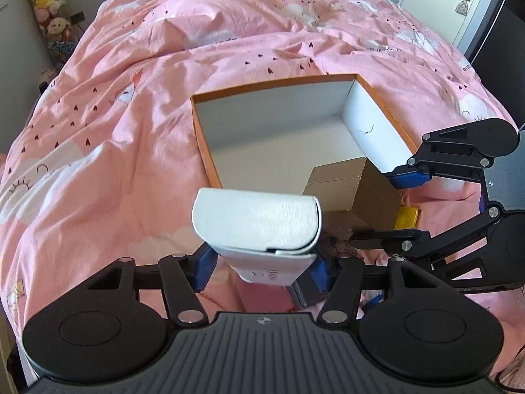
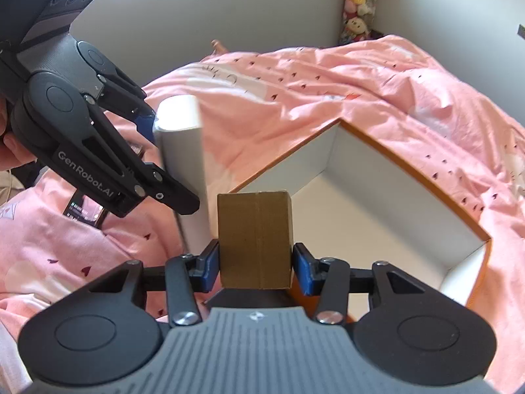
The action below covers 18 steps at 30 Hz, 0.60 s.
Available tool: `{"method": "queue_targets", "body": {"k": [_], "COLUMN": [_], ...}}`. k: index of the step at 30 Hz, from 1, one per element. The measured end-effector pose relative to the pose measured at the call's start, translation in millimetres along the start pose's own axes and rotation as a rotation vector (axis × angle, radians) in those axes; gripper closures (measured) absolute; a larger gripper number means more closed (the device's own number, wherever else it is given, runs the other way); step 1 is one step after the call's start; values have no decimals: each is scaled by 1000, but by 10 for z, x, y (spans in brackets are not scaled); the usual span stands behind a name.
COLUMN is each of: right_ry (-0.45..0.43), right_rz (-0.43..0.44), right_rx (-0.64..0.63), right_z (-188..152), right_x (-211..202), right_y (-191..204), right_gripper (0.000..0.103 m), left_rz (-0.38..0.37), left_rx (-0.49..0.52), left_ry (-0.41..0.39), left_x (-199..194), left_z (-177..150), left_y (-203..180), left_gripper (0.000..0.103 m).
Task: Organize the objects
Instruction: 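Carry the white box with the left tool while the right tool carries the brown box over the shoebox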
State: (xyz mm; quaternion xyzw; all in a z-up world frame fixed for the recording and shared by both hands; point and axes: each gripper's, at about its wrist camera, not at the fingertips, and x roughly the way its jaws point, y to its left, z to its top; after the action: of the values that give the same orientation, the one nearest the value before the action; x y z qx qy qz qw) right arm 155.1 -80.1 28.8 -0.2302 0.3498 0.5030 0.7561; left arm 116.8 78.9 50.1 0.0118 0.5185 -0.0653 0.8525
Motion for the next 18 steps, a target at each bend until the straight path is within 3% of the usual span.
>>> {"method": "queue_targets", "body": {"k": [8, 12, 18], "right_ry": [-111, -117, -57], "right_rz": [-77, -134, -158], "right_rx": [56, 72, 139], "right_z": [142, 191, 92], "right_x": [-229, -140, 245], "right_y": [-361, -524, -786], "right_gripper": [54, 54, 54], "left_rz": [-29, -59, -84], "left_rx": [24, 19, -13], "left_ry": [-51, 12, 110], "left_x": [-121, 125, 580], "left_z": [509, 735, 946], "left_y": [-28, -24, 32], "left_gripper": [36, 36, 36]}}
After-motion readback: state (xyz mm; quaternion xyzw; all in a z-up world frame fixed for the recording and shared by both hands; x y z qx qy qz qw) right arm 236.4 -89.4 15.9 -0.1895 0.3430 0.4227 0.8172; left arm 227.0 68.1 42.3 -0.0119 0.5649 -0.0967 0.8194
